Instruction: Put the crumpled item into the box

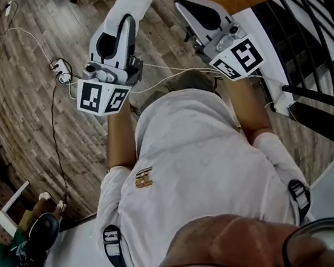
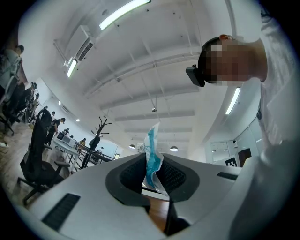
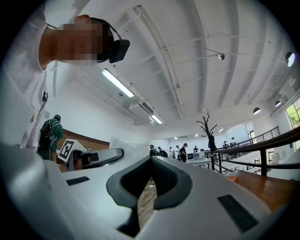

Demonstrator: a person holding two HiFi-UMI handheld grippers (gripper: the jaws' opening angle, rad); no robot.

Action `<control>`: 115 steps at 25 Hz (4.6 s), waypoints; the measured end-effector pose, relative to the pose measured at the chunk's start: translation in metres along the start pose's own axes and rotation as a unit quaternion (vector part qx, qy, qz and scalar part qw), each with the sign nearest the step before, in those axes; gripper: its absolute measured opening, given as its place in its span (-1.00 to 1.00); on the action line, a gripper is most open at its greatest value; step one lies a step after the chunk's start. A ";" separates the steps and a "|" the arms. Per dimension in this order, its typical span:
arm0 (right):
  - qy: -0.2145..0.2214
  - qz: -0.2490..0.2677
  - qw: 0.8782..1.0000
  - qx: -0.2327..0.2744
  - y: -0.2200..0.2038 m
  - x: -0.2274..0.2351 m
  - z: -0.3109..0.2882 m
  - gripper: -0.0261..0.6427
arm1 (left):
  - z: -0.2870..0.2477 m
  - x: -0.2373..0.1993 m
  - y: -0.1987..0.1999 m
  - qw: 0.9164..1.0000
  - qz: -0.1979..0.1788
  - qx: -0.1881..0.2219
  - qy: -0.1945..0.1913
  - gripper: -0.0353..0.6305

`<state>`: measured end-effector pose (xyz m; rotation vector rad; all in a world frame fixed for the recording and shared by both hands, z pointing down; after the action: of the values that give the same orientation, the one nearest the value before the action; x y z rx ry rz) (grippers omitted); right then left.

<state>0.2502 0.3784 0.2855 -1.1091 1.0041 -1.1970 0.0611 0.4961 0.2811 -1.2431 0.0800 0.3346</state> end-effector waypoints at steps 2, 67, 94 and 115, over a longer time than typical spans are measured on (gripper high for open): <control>-0.006 0.001 1.000 -0.002 -0.003 -0.003 -0.005 -0.83 | 0.006 -0.009 0.001 1.000 0.002 -0.003 0.000 -0.67; -0.131 0.023 0.986 -0.099 -0.093 0.483 -0.254 -0.83 | -0.482 -0.349 -0.135 0.974 0.080 -0.182 -0.112 -0.67; -0.215 0.033 0.960 -0.174 -0.125 0.548 -0.310 -0.83 | -0.593 -0.431 -0.220 0.885 0.109 -0.398 -0.215 -0.67; -0.216 0.019 0.957 -0.192 -0.142 0.587 -0.288 -0.83 | -0.645 -0.433 -0.314 0.796 0.113 -0.575 -0.150 -0.67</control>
<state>0.0076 -0.2396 0.3670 -1.5690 0.9269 -0.6922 -0.1800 -0.2860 0.4625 -2.3821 -0.3059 0.8603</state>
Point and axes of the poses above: the fingertips, and each gripper's own axes: z backward along the fingers, x to its right, y out of its top, the point moved 9 cm from there along z, backward along the fingers, and after that the axes turned 7 degrees about y, right-handed, at the moved point
